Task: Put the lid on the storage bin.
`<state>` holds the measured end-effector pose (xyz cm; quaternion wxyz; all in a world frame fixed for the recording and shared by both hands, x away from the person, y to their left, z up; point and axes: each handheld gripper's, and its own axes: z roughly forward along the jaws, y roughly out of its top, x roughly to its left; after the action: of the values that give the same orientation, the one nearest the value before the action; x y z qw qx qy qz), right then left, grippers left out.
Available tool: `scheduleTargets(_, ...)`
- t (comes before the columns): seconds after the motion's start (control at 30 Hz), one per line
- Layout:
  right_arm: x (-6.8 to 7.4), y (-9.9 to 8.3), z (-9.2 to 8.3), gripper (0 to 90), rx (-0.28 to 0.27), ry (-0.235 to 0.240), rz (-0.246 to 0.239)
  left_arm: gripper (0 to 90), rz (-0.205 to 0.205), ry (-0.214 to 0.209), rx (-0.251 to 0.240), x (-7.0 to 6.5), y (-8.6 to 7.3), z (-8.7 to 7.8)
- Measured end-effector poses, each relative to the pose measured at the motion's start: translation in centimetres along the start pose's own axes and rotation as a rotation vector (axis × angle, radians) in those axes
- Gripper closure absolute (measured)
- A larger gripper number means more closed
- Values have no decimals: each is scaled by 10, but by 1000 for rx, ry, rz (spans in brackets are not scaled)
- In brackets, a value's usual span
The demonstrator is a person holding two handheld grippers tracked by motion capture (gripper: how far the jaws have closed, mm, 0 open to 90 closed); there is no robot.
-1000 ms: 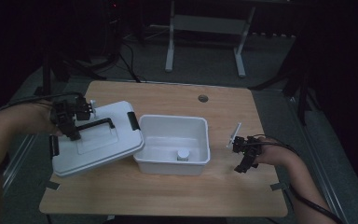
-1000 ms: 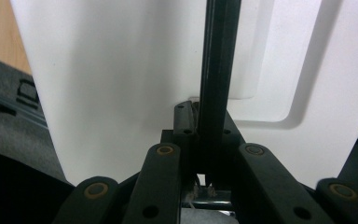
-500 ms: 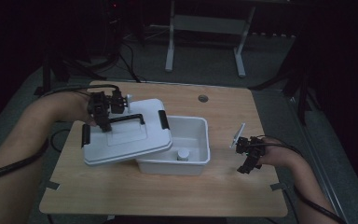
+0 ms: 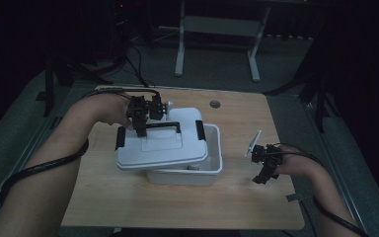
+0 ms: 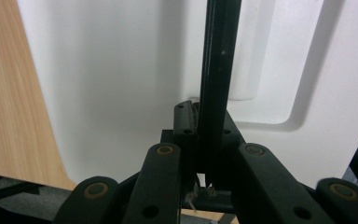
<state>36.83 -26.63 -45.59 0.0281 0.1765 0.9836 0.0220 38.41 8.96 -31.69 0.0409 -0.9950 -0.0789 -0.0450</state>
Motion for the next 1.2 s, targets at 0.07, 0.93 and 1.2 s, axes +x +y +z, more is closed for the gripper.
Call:
scheduleTargets(0.07,0,0,0,147,-3,0,1,836,8,-3,6,1,7,2)
scheduleTargets(0.93,2,5,2,147,5,0,-23,836,98,-23,19,7,63,33)
scheduleTargets(1.2,2,5,6,147,18,4,-22,836,100,-19,15,8,67,41)
